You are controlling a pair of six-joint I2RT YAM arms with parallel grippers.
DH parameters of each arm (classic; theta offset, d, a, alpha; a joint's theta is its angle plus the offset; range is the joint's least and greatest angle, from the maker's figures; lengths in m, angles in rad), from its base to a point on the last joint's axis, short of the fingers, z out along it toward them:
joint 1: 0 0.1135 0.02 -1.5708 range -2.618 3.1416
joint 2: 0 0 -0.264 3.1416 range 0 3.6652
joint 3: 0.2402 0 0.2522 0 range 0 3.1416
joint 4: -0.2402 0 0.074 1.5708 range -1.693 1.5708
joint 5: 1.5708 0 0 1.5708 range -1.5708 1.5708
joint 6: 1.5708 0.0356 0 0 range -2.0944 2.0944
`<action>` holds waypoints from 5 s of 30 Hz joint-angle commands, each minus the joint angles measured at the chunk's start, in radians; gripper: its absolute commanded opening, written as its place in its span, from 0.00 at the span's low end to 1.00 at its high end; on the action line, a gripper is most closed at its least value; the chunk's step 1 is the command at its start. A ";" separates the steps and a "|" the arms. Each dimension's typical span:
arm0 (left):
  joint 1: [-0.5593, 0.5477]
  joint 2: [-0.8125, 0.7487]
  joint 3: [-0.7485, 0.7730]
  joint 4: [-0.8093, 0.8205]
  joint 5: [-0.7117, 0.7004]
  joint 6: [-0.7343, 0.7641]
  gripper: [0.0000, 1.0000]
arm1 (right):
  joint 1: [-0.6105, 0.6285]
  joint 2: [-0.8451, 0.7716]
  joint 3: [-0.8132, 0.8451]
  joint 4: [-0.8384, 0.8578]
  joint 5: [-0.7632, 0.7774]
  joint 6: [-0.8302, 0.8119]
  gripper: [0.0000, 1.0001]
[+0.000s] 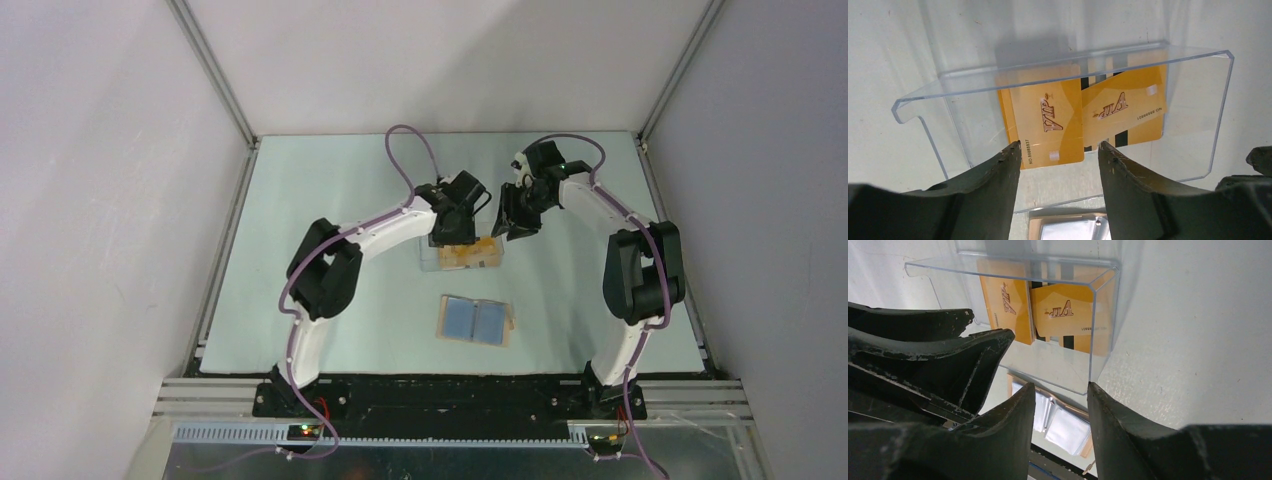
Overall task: Put the credit cards into the card holder
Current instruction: Pick up the credit card from the storage box.
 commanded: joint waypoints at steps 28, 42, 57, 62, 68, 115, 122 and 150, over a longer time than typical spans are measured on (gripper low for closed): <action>-0.028 0.139 0.116 -0.071 -0.087 -0.023 0.67 | 0.018 0.004 -0.032 0.028 -0.022 0.001 0.41; -0.030 0.171 0.117 -0.075 -0.072 -0.025 0.54 | 0.017 0.005 -0.032 0.026 -0.027 -0.002 0.41; -0.029 0.115 0.089 -0.092 -0.109 -0.009 0.67 | 0.019 0.006 -0.041 0.030 -0.038 -0.001 0.42; -0.032 0.146 0.093 -0.094 -0.094 -0.016 0.67 | 0.019 0.004 -0.041 0.028 -0.040 -0.002 0.42; -0.033 0.183 0.110 -0.106 -0.075 -0.015 0.66 | 0.019 0.004 -0.041 0.029 -0.044 -0.002 0.42; -0.027 0.031 0.159 -0.150 -0.087 0.011 0.51 | 0.003 -0.063 -0.054 0.027 -0.079 0.006 0.45; -0.004 -0.014 0.064 -0.081 -0.025 0.015 0.58 | 0.008 -0.081 -0.029 -0.005 -0.052 -0.005 0.47; 0.131 -0.139 -0.261 0.249 0.239 -0.016 0.36 | 0.133 0.124 0.170 -0.059 -0.039 -0.014 0.30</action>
